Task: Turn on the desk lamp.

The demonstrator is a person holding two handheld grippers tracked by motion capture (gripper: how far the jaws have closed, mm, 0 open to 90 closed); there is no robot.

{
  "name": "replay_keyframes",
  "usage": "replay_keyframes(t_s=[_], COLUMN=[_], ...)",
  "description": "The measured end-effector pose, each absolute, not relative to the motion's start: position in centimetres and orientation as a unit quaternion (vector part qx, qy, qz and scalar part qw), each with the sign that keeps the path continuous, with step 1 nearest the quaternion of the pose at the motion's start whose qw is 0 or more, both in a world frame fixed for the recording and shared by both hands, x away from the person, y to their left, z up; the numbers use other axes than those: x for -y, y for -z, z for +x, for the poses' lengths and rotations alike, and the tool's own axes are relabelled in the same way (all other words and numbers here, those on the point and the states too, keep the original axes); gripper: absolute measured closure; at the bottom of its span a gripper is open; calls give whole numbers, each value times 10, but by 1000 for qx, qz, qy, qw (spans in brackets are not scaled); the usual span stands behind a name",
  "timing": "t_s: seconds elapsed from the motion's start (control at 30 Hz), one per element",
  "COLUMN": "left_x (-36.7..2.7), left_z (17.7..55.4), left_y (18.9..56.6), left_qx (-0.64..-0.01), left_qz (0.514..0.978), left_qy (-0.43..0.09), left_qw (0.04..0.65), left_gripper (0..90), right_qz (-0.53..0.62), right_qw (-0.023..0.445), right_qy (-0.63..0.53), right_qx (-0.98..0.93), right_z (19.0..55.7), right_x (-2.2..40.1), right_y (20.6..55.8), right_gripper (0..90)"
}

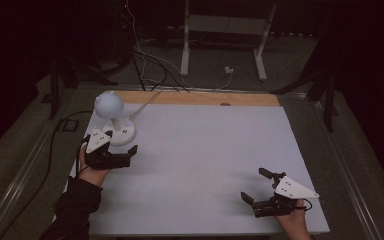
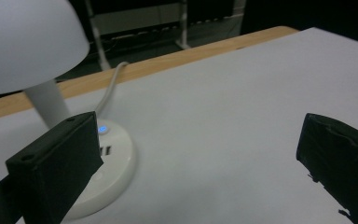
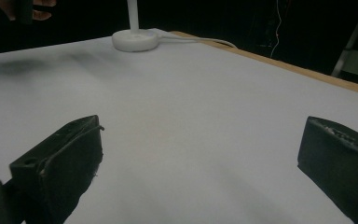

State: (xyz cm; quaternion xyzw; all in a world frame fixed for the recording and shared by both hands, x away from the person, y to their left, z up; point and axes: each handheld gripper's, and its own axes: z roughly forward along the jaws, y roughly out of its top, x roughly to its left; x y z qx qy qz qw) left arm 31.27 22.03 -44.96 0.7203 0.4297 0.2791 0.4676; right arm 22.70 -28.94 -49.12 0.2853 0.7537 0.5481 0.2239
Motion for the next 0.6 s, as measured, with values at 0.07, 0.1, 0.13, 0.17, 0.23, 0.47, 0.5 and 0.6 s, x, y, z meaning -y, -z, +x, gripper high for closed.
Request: replay_keyframes(t_s=[0.07,0.1,0.13,0.17,0.23,0.47,0.5,0.6], left_x=[-220,-220,-220,-220,-222,-224,-224,-223], left_z=[315,316,317,319,321,330,331,335], left_y=[451,451,451,452,453,460,461,464], left_qx=[-439,-441,-444,-451,-464,-501,-503,-514], left_qz=[717,716,713,710,702,682,681,673], left_qy=[-279,-282,-287,-289,-291,-293,-291,-294], left_qw=[465,463,461,457,456,446,446,443], left_gripper=[4,4,4,4,4,4,4,4], right_qz=[286,286,285,286,286,286,286,286], right_qw=[222,222,223,223,222,223,223,223], right_qy=[-548,-548,-549,-549,-549,-549,-549,-550], right_qx=[-754,-754,-753,-753,-753,-753,-753,-752], right_z=[227,227,227,227,227,227,227,227], right_x=[290,290,289,289,289,290,290,290], right_y=[491,491,491,491,491,491,491,491], right_gripper=[0,0,0,0,0,0,0,0])
